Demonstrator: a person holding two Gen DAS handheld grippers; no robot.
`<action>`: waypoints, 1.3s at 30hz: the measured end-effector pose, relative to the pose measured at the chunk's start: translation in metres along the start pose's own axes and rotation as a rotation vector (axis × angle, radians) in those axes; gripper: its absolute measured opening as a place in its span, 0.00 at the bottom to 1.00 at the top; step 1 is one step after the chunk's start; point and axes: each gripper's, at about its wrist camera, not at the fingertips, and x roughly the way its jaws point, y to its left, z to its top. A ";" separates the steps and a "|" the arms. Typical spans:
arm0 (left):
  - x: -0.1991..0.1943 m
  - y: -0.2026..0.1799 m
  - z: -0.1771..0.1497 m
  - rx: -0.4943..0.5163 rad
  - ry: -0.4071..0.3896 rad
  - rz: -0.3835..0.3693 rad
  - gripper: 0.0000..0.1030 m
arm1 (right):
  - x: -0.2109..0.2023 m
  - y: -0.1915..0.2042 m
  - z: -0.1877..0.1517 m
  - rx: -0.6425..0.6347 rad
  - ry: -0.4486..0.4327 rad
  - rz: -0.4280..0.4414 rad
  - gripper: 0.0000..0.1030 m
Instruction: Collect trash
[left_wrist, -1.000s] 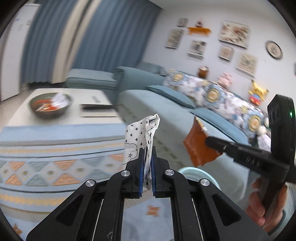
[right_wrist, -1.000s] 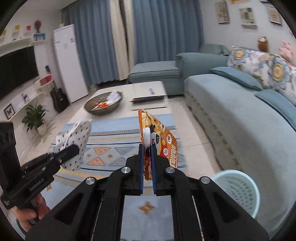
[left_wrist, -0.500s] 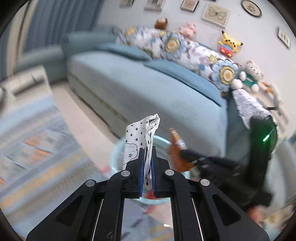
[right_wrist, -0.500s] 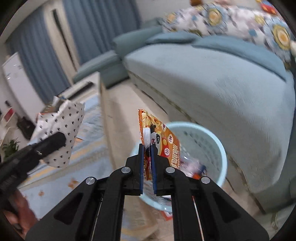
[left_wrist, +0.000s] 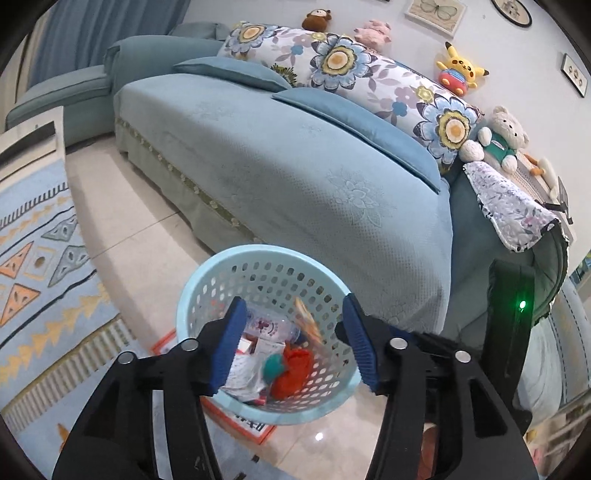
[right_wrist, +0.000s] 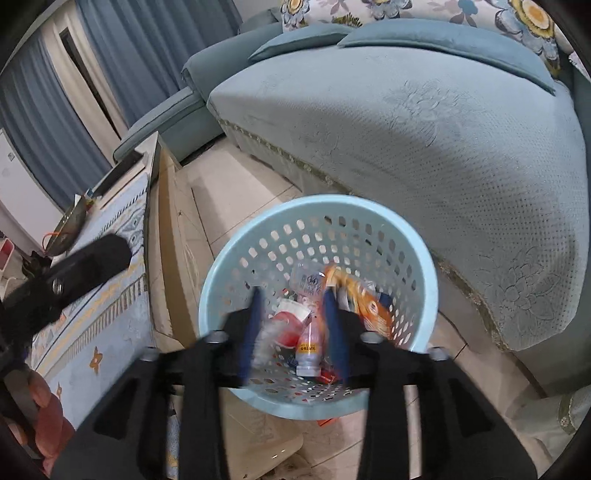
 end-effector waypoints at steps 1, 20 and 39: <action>-0.008 0.001 -0.001 0.002 -0.007 0.007 0.53 | -0.007 0.002 0.000 -0.003 -0.019 -0.006 0.54; -0.256 0.026 -0.065 -0.104 -0.426 0.482 0.82 | -0.170 0.180 -0.033 -0.227 -0.277 -0.016 0.79; -0.265 0.044 -0.125 -0.163 -0.485 0.826 0.85 | -0.156 0.208 -0.094 -0.236 -0.428 -0.219 0.80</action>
